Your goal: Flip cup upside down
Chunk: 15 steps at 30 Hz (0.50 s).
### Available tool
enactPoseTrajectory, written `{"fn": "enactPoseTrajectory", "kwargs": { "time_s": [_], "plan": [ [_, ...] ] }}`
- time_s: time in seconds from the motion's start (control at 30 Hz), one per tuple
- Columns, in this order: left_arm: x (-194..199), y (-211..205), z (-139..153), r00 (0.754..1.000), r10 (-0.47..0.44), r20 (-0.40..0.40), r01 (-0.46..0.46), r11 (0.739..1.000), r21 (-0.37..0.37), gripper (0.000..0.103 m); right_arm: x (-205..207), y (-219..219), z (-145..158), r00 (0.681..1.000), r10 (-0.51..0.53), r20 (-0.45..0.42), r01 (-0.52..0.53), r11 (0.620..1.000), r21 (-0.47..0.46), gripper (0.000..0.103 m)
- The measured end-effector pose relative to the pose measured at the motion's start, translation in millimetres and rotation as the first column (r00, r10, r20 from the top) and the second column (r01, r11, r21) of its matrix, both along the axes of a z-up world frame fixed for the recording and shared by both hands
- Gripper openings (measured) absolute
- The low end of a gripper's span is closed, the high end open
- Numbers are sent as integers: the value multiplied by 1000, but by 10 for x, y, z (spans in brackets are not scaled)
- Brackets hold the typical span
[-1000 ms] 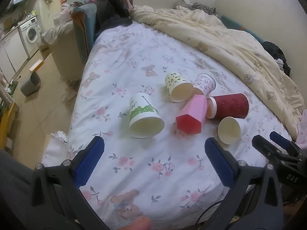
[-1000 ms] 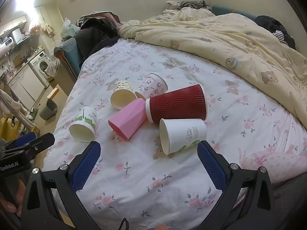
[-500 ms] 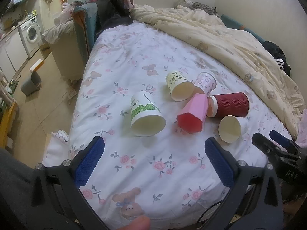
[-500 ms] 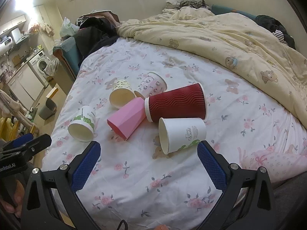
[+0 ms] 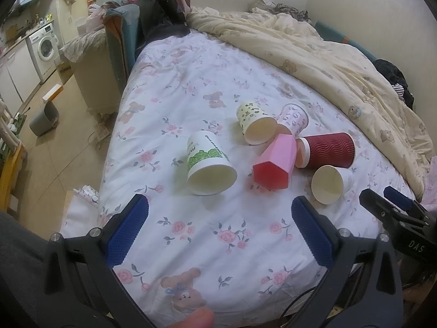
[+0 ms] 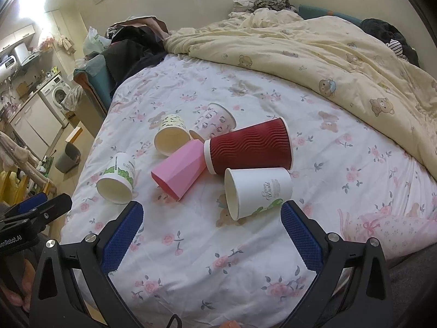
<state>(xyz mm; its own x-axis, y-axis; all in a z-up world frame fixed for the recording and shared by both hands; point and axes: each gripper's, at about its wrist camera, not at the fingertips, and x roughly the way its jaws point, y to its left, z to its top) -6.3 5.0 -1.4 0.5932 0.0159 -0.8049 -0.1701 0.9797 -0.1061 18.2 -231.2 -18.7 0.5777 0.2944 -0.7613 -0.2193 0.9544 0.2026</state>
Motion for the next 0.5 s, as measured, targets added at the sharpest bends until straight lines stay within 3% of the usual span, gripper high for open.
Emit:
{"fn": "enactPoseTrajectory", "kwargs": {
  "time_s": [0.5],
  "plan": [
    [5,46,27,1000,14,-7,-14,1000,-12,103,0,5,-3,1000,1,-1,-1,1000,1,103]
  ]
}}
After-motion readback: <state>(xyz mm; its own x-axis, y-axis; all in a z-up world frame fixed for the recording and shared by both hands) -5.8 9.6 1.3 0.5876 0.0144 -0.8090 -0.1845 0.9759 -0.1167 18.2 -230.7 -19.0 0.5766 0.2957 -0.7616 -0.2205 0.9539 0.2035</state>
